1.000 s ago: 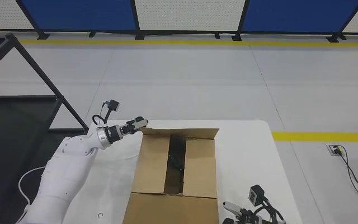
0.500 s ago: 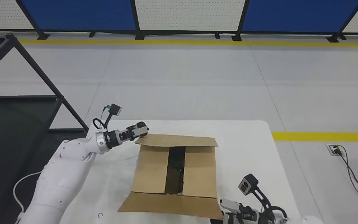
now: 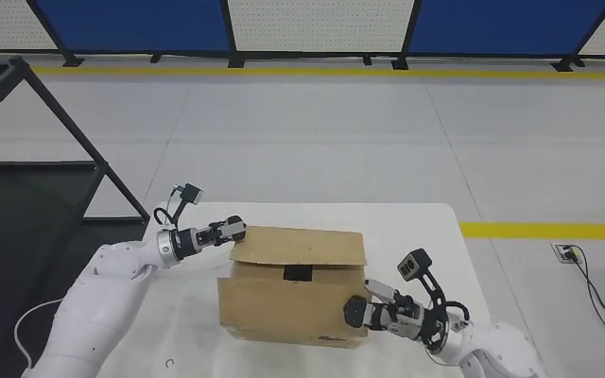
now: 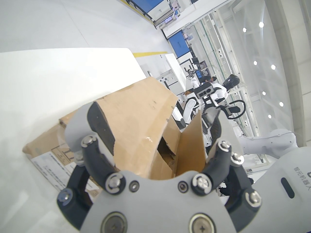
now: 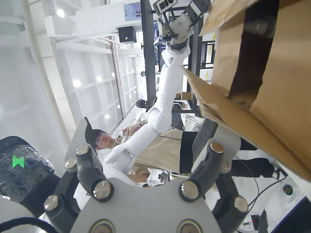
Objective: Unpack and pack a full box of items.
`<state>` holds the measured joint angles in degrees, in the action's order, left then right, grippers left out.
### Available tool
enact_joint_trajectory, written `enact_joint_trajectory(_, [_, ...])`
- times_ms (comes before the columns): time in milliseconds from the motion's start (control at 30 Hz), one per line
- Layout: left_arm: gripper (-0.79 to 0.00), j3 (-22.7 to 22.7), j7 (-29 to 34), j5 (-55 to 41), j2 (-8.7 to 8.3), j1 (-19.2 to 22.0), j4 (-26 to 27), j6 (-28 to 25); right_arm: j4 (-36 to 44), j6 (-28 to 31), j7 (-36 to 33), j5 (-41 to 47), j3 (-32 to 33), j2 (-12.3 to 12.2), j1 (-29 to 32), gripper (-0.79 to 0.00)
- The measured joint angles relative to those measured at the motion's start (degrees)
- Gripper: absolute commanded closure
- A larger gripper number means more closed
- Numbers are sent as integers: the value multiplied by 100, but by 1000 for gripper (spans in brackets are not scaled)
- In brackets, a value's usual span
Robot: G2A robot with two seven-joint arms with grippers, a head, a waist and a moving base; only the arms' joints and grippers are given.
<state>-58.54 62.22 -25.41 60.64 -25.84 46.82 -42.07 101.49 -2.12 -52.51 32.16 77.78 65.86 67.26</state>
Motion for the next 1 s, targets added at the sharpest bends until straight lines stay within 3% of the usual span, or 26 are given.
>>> enact_joint_trajectory(200, [-785, 25, 46, -75, -47, -71, 124, 47, -540, 452, 181, -7, -262, 62, -438, -785])
enact_joint_trajectory(433, [-785, 53, 71, -119, -86, -99, 179, 71, -905, 880, 963, -396, -481, 135, -749, -785])
enact_joint_trajectory(700, [-785, 94, 54, -140, -109, -126, 210, 55, -1232, 907, 1283, -603, -579, 168, -876, -785])
enact_joint_trajectory(1000, [-785, 96, 24, -297, -113, -111, 120, 25, -1100, 485, 2030, -1320, -719, 190, -858, -785])
